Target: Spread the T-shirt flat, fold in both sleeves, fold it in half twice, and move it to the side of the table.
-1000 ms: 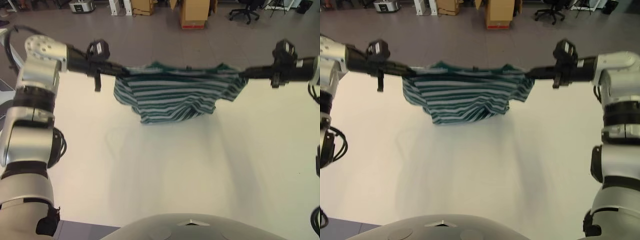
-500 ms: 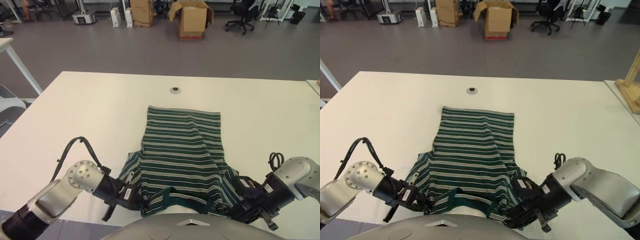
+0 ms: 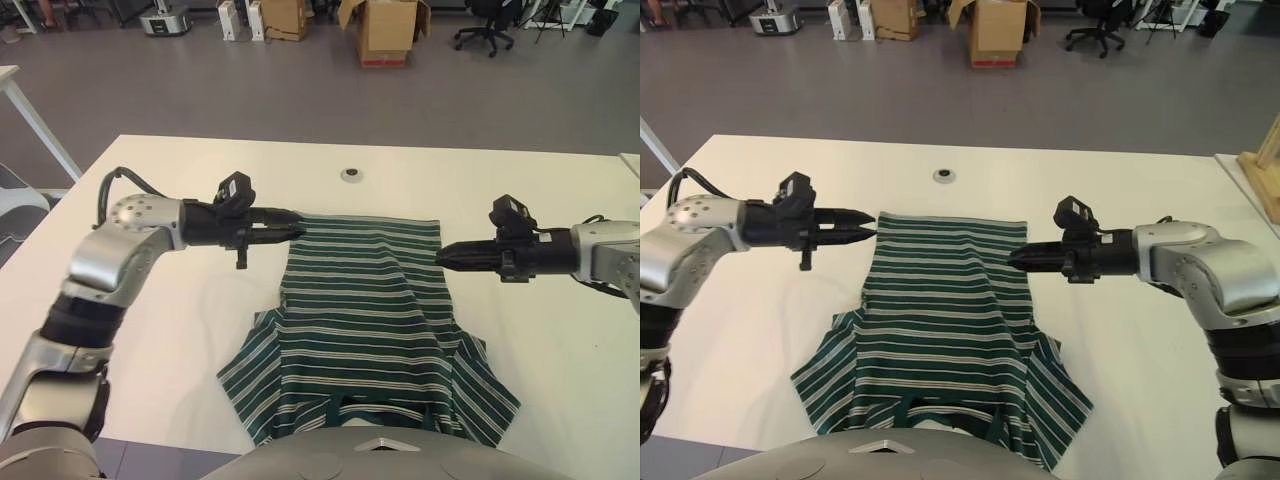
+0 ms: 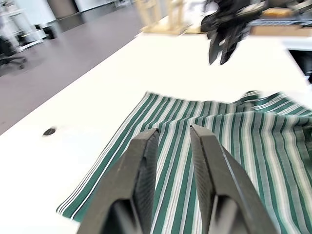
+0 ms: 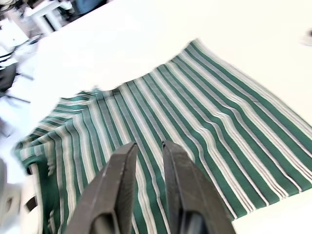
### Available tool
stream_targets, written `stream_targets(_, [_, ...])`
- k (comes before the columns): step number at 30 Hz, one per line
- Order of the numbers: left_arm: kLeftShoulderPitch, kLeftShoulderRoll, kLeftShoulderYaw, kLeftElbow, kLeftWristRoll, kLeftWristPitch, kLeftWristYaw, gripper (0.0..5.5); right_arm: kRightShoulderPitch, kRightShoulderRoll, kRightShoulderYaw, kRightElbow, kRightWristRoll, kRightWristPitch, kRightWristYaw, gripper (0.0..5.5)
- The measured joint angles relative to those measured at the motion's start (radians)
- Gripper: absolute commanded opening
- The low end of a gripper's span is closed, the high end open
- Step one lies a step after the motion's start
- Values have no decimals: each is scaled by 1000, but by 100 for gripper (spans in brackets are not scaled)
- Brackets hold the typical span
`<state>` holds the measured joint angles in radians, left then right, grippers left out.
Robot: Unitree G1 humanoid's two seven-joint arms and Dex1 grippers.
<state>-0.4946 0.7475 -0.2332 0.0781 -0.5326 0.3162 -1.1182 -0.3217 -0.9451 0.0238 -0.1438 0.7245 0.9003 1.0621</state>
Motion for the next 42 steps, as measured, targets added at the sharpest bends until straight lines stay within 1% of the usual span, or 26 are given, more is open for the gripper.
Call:
stream_targets(1, [-13, -28, -25, 77, 44, -49, 1, 117, -4, 21, 3, 20, -15, -7, -15, 95])
stream_targets(5, [-98, -251, -151, 624, 295, -389, 43, 117, -62, 110, 5, 147, -62, -60, -86, 95])
stream_targets(6, [-126, -305, -171, 758, 356, -471, 74, 117, -84, 130, 1, 186, -75, -80, -107, 95])
stream_targets(8, [-221, -370, -188, 959, 462, -616, 170, 117, -128, 155, -24, 240, -104, -113, -138, 95])
stream_targets(11, [-292, -373, -208, 1104, 586, -711, 324, 117, -145, 170, -71, 263, -106, -128, -160, 95])
stream_targets(14, [-386, -338, -234, 1218, 719, -682, 522, 117, -144, 193, -109, 282, -106, -135, -201, 95])
stream_targets(17, [-425, -300, -234, 1267, 805, -624, 614, 117, -126, 232, -112, 245, -102, -133, -221, 95])
stream_targets(19, [-425, -277, -220, 1283, 821, -621, 639, 117, -106, 246, -117, 229, -102, -128, -228, 95])
stream_targets(21, [-433, -255, -149, 1286, 810, -636, 705, 117, -70, 268, -132, 194, -97, -118, -252, 95])
stream_targets(23, [-470, -255, -26, 1284, 727, -654, 735, 117, -27, 301, -160, 135, -83, -96, -301, 95])
stream_targets(24, [-496, -254, 42, 1273, 667, -656, 723, 117, -6, 322, -176, 102, -63, -85, -326, 95])
stream_targets(26, [-524, -249, 225, 1201, 479, -614, 601, 117, 55, 371, -199, 6, -28, -58, -380, 95])
stream_targets(27, [-506, -240, 274, 1164, 419, -569, 533, 117, 77, 384, -207, -23, -16, -49, -399, 95])
stream_targets(28, [-444, -218, 313, 1076, 365, -486, 459, 117, 100, 397, -219, -51, -12, -42, -419, 95])
stream_targets(30, [-239, -157, 350, 876, 277, -308, 325, 117, 149, 410, -247, -95, 7, -36, -448, 95])
stream_targets(31, [-161, -131, 361, 816, 251, -247, 282, 117, 167, 413, -259, -108, 18, -36, -459, 95])
stream_targets(32, [-4, -64, 370, 685, 200, -113, 162, 117, 207, 434, -283, -141, 24, -36, -485, 95])
stream_targets(34, [192, 69, 370, 515, 148, 82, -34, 117, 300, 482, -332, -199, 31, -39, -543, 95])
stream_targets(35, [226, 129, 371, 478, 144, 136, -77, 117, 334, 494, -342, -221, 31, -40, -564, 95])
stream_targets(37, [268, 201, 393, 429, 128, 201, -137, 117, 344, 517, -354, -251, 54, -51, -582, 95])
stream_targets(40, [325, 210, 388, 408, 111, 255, -184, 117, 378, 534, -354, -268, 59, -58, -608, 95])
stream_targets(42, [357, 208, 372, 398, 141, 220, -165, 117, 395, 535, -354, -276, 61, -58, -616, 95])
